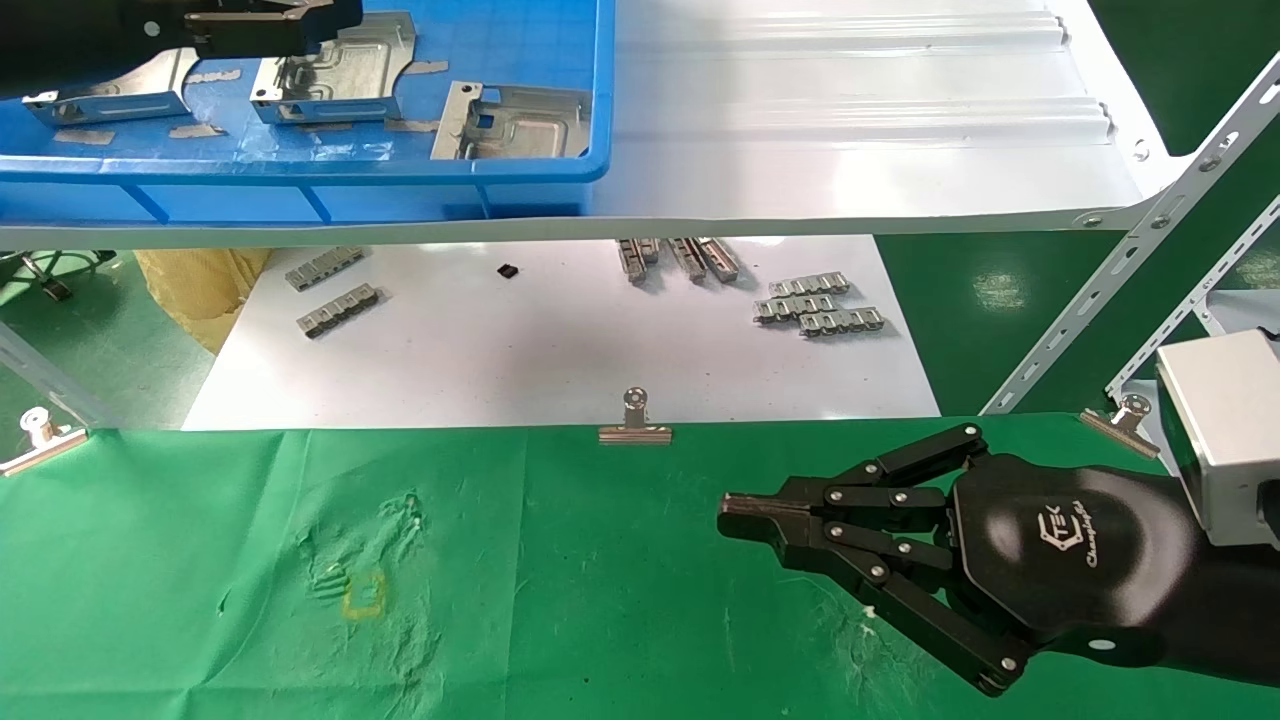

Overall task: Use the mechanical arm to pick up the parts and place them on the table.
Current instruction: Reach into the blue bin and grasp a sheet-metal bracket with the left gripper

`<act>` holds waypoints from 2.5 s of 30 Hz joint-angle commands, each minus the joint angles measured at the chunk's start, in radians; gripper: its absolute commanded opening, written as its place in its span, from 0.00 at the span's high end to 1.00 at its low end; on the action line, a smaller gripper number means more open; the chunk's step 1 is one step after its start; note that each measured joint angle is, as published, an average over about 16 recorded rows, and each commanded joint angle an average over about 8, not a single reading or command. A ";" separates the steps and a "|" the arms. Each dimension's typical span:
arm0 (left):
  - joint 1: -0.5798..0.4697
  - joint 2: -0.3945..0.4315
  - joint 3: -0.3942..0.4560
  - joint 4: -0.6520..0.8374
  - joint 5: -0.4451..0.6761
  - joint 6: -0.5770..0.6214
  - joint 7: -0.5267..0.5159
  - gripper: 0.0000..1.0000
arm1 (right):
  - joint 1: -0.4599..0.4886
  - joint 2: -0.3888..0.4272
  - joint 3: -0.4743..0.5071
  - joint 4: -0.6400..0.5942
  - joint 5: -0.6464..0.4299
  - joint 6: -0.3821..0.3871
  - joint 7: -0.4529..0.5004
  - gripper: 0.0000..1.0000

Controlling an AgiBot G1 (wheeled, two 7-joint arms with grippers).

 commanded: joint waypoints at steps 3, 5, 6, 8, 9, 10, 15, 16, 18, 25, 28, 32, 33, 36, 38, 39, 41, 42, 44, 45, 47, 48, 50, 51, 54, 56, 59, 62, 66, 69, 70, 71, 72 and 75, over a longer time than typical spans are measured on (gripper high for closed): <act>-0.055 0.035 0.019 0.113 0.043 -0.066 0.011 0.02 | 0.000 0.000 0.000 0.000 0.000 0.000 0.000 0.68; -0.069 0.047 0.025 0.150 0.053 -0.086 0.013 0.23 | 0.000 0.000 0.000 0.000 0.000 0.000 0.000 0.43; -0.075 0.053 0.027 0.166 0.057 -0.094 0.014 0.35 | 0.000 0.000 0.000 0.000 0.000 0.000 0.000 0.30; -0.084 0.063 0.031 0.193 0.063 -0.108 0.016 0.60 | 0.000 0.000 0.000 0.000 0.000 0.000 0.000 0.06; -0.088 0.067 0.032 0.205 0.065 -0.113 0.016 0.73 | 0.000 0.000 0.000 0.000 0.000 0.000 0.000 0.00; -0.091 0.071 0.033 0.215 0.067 -0.117 0.015 0.85 | 0.000 0.000 0.000 0.000 0.000 0.000 0.000 0.00; -0.099 0.080 0.030 0.261 0.062 -0.114 0.004 1.00 | 0.000 0.000 0.000 0.000 0.000 0.000 0.000 0.00; -0.099 0.081 0.029 0.268 0.060 -0.110 0.002 1.00 | 0.000 0.000 0.000 0.000 0.000 0.000 0.000 0.00; -0.100 0.080 0.026 0.278 0.056 -0.099 0.000 1.00 | 0.000 0.000 0.000 0.000 0.000 0.000 0.000 0.00; -0.096 0.071 0.025 0.297 0.055 -0.068 0.020 1.00 | 0.000 0.000 0.000 0.000 0.000 0.000 0.000 0.00; -0.094 0.065 0.018 0.296 0.045 -0.080 0.045 0.97 | 0.000 0.000 0.000 0.000 0.000 0.000 0.000 0.00; -0.089 0.057 0.003 0.287 0.023 -0.093 0.092 0.54 | 0.000 0.000 0.000 0.000 0.000 0.000 0.000 0.00; -0.089 0.056 0.001 0.285 0.021 -0.092 0.102 0.42 | 0.000 0.000 0.000 0.000 0.000 0.000 0.000 0.00; -0.094 0.055 0.006 0.288 0.029 -0.087 0.117 0.07 | 0.000 0.000 0.000 0.000 0.000 0.000 0.000 0.00; -0.103 0.057 0.016 0.293 0.042 -0.087 0.116 0.00 | 0.000 0.000 0.000 0.000 0.000 0.000 0.000 0.00; -0.107 0.057 0.021 0.297 0.049 -0.089 0.114 0.00 | 0.000 0.000 0.000 0.000 0.000 0.000 0.000 0.00; -0.114 0.060 0.030 0.304 0.062 -0.096 0.109 0.00 | 0.000 0.000 0.000 0.000 0.000 0.000 0.000 0.00; -0.117 0.061 0.033 0.307 0.067 -0.099 0.106 0.00 | 0.000 0.000 0.000 0.000 0.000 0.000 0.000 0.00; -0.120 0.062 0.037 0.312 0.073 -0.105 0.104 0.00 | 0.000 0.000 0.000 0.000 0.000 0.000 0.000 0.00; -0.121 0.063 0.039 0.314 0.076 -0.107 0.104 0.00 | 0.000 0.000 0.000 0.000 0.000 0.000 0.000 0.00; -0.122 0.064 0.042 0.317 0.080 -0.111 0.103 0.20 | 0.000 0.000 0.000 0.000 0.000 0.000 0.000 0.00; -0.123 0.064 0.043 0.318 0.081 -0.114 0.102 0.33 | 0.000 0.000 0.000 0.000 0.000 0.000 0.000 0.00; -0.124 0.065 0.044 0.321 0.084 -0.118 0.100 0.58 | 0.000 0.000 0.000 0.000 0.000 0.000 0.000 0.00; -0.125 0.066 0.045 0.322 0.084 -0.120 0.099 0.70 | 0.000 0.000 0.000 0.000 0.000 0.000 0.000 0.00; -0.124 0.068 0.045 0.326 0.084 -0.122 0.095 1.00 | 0.000 0.000 0.000 0.000 0.000 0.000 0.000 0.00; -0.123 0.069 0.043 0.328 0.082 -0.120 0.093 1.00 | 0.000 0.000 0.000 0.000 0.000 0.000 0.000 0.00; -0.121 0.068 0.042 0.331 0.079 -0.116 0.089 1.00 | 0.000 0.000 0.000 0.000 0.000 0.000 0.000 0.00; -0.120 0.067 0.042 0.333 0.080 -0.114 0.085 1.00 | 0.000 0.000 0.000 0.000 0.000 0.000 0.000 0.00; -0.119 0.066 0.044 0.336 0.083 -0.113 0.081 1.00 | 0.000 0.000 0.000 0.000 0.000 0.000 0.000 0.00; -0.119 0.066 0.046 0.337 0.086 -0.113 0.077 1.00 | 0.000 0.000 0.000 0.000 0.000 0.000 0.000 0.00; -0.119 0.066 0.046 0.337 0.086 -0.113 0.076 1.00 | 0.000 0.000 0.000 0.000 0.000 0.000 0.000 0.00; -0.119 0.066 0.047 0.338 0.087 -0.112 0.074 1.00 | 0.000 0.000 0.000 0.000 0.000 0.000 0.000 0.00; -0.119 0.066 0.047 0.339 0.088 -0.112 0.072 1.00 | 0.000 0.000 0.000 0.000 0.000 0.000 0.000 0.00; -0.120 0.066 0.049 0.340 0.089 -0.109 0.066 1.00 | 0.000 0.000 0.000 0.000 0.000 0.000 0.000 0.00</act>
